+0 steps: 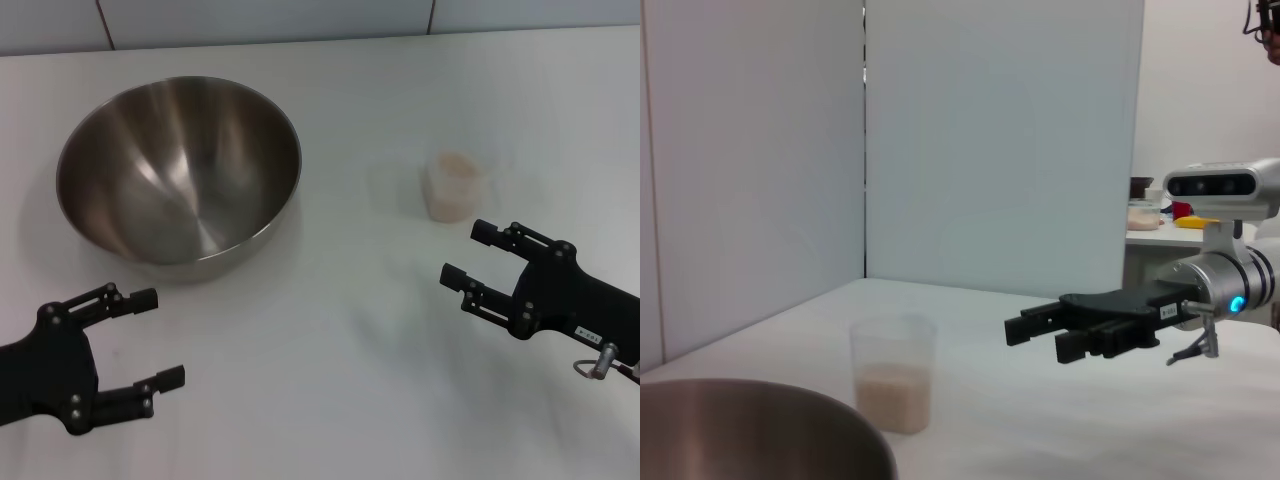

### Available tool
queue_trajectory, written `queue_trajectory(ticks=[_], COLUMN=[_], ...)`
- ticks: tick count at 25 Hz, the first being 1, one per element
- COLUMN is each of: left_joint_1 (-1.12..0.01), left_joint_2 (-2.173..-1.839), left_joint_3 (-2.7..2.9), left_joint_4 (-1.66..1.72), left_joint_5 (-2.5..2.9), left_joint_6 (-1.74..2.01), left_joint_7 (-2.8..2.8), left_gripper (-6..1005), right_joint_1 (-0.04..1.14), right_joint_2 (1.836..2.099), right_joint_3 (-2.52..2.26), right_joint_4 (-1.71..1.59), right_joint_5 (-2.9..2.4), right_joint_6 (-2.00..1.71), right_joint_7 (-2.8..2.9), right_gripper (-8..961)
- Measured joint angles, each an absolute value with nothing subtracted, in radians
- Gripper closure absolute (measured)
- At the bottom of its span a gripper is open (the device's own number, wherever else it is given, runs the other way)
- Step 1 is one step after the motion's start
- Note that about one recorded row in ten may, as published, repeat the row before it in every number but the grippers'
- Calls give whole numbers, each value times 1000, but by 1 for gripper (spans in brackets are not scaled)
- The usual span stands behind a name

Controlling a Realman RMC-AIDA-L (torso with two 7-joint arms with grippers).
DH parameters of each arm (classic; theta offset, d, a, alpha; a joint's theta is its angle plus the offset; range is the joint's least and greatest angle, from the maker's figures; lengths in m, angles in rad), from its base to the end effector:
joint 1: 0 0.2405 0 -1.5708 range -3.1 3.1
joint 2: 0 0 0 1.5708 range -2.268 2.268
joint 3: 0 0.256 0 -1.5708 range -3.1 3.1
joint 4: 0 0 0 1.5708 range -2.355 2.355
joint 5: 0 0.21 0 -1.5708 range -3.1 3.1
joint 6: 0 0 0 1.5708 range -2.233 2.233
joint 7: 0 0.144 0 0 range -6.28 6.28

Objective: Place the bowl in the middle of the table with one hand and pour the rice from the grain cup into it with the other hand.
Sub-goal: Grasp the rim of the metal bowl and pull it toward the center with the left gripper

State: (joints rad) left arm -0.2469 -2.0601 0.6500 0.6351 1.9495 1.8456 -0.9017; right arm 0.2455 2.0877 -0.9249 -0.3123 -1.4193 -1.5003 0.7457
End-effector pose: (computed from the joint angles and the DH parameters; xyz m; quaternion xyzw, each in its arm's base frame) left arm -0.3152 0.2227 0.0147 -0.9416 -0.0875 -0.2912 0.1445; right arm 0.3201 0.2410 -0.0386 -0.8766 0.1895 0.3399 0.2831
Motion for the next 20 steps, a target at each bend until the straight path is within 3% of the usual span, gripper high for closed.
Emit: queue_trajectory(ticks=[12,20], left_joint_1=[-391,-421], left_joint_2=[-2057,-2058], left_joint_3=[413,403], left_joint_4=[755,820], left_joint_5=[1939,1941], left_joint_6=[1618,1431], left_joint_7=[-1452,-1748], left_gripper=[209,219], right_joint_1=[273,289], right_joint_2=[2088,2088], right_joint_3=[-925,-925], right_joint_4=[-274,-207], right_joint_5=[-1417,-1368], right_joint_6=[-1465,-1463], right_joint_7=[736,641], right_gripper=[249,250])
